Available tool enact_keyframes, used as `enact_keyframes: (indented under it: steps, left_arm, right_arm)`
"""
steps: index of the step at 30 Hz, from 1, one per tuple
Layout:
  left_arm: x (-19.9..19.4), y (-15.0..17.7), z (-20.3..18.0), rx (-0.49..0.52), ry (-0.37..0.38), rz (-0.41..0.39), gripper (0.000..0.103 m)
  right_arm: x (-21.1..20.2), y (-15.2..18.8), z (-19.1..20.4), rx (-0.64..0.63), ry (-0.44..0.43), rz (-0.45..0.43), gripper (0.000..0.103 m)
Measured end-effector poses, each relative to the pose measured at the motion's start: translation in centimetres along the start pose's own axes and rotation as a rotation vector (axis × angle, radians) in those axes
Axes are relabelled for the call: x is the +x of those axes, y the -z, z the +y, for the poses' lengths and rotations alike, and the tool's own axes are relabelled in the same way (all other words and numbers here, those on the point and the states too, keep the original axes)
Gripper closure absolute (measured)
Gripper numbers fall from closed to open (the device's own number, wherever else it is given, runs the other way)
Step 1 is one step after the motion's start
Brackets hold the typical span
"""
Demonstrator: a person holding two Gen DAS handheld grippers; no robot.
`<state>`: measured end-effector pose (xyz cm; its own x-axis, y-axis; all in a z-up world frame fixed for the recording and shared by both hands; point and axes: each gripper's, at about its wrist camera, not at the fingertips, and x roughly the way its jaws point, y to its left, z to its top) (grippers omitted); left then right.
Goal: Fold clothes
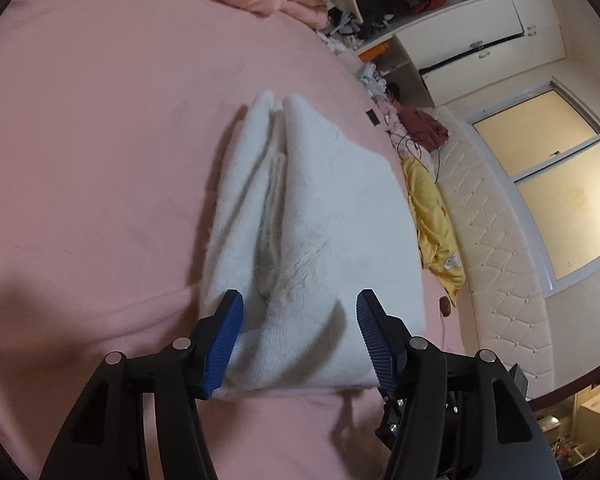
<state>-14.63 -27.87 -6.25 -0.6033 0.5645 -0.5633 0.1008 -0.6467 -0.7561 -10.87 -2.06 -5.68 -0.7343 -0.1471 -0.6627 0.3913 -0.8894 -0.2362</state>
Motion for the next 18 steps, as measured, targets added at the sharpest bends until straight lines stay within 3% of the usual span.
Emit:
enact_keyframes:
  steps: [1,2,4,6,9,10,12,13,15,16,17,18]
  left_arm:
    - [0.1,0.1,0.0,0.010,-0.013,0.009,0.049]
    - [0.1,0.1,0.1,0.016,-0.025,0.021,0.070]
    - [-0.3,0.1,0.4,-0.002,-0.002,0.045,0.078]
    - [-0.8,0.1,0.4,-0.029,0.043,0.048,0.080]
    - [-1.1,0.3,-0.1,0.009,0.030,0.045,0.084]
    - [-1.2,0.3,0.3,-0.014,0.045,0.049,0.090]
    - [-1.6,0.1,0.9,-0.056,0.084,0.052,0.090]
    - [-2.2,-0.1,0.9,-0.064,0.110,0.040,0.088]
    - [-3.1,-0.2,0.9,-0.055,0.102,-0.002,0.072]
    - [-3.5,-0.3,0.9,-0.057,0.096,-0.020,0.054]
    - [-3.8,-0.4,1.1,-0.070,0.095,-0.034,0.042]
    - [-4.1,-0.4,1.4,-0.089,0.104,-0.042,0.042]
  right_arm:
    - [0.2,-0.1,-0.4,0.031,-0.039,0.011,0.041]
    - [0.3,-0.3,-1.0,0.072,-0.085,0.020,0.067]
    - [0.0,-0.7,-2.2,0.146,-0.128,0.028,0.074]
    - [-0.5,-0.8,-3.2,0.199,-0.151,0.033,0.078]
    - [-0.2,0.0,-3.8,0.220,-0.143,0.051,0.079]
    - [0.2,0.5,-3.6,0.214,-0.129,0.063,0.077]
    - [0.6,1.0,-3.4,0.213,-0.104,0.083,0.070]
    - [0.2,0.7,-3.2,0.210,-0.091,0.084,0.068]
    - [-1.0,0.1,-2.1,0.173,-0.056,0.080,0.067]
    - [-1.5,-0.2,-1.5,0.156,-0.044,0.080,0.065]
    - [-2.1,-0.3,-1.0,0.151,-0.045,0.085,0.065]
    - [-2.7,-0.4,-0.7,0.167,-0.059,0.094,0.064]
